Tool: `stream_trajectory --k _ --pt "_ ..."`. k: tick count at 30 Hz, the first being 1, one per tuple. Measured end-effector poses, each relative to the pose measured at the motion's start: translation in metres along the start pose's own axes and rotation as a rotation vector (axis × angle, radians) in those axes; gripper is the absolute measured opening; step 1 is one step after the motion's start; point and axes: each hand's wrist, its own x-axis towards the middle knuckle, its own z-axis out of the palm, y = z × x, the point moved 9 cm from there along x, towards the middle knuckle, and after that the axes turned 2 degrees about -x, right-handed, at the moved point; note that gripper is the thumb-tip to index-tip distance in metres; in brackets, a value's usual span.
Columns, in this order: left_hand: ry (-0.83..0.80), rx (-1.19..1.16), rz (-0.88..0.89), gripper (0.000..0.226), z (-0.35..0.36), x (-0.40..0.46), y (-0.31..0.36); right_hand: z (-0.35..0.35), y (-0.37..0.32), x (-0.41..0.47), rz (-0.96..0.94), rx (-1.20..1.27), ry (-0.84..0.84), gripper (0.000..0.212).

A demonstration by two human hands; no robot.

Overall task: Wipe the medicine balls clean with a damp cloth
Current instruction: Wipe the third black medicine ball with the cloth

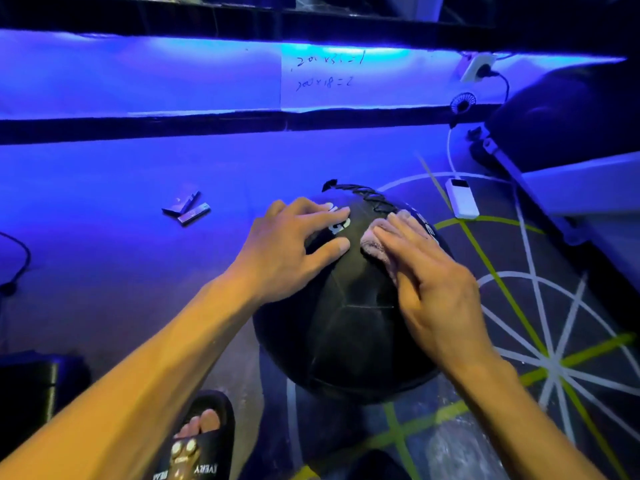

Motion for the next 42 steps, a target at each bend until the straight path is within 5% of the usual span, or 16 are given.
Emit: stream_trajectory --k 6,9,12,18,24,29,31,35,37,42 --pt "-0.054 -0.027 0.090 0.048 0.012 -0.008 0.020 -0.029 0.050 0.026 0.219 -0.009 0.117 0.045" --pt "-0.057 -0.044 0.131 0.050 0.020 -0.014 0.023 -0.011 0.006 0.007 0.005 -0.054 0.067 0.039" --pt "-0.020 -0.045 0.173 0.050 0.024 -0.021 0.020 0.015 -0.027 -0.032 -0.285 -0.151 -0.101 0.064" --pt "-0.026 -0.011 0.165 0.050 0.031 -0.008 0.022 -0.044 0.079 0.026 0.206 -0.006 0.121 0.046" --pt "-0.102 -0.022 0.067 0.056 0.041 0.021 0.003 0.009 -0.003 -0.052 -0.255 -0.099 0.044 0.061" --pt "-0.143 -0.033 -0.007 0.054 0.049 0.050 0.009 0.044 -0.016 -0.116 -0.609 -0.253 -0.228 0.037" --pt "-0.143 -0.028 -0.024 0.055 0.051 0.060 0.014 0.014 0.003 -0.078 -0.484 -0.204 -0.120 0.036" --pt "-0.152 -0.057 -0.021 0.056 0.056 0.069 0.012 -0.061 0.093 0.000 0.163 0.006 0.256 0.058" --pt "-0.147 -0.099 -0.022 0.055 0.057 0.069 0.007 -0.052 0.093 -0.006 0.218 0.008 0.305 0.059" --pt "-0.105 -0.174 -0.031 0.060 0.051 0.063 -0.016 0.015 0.013 -0.077 -0.278 -0.110 0.085 0.050"
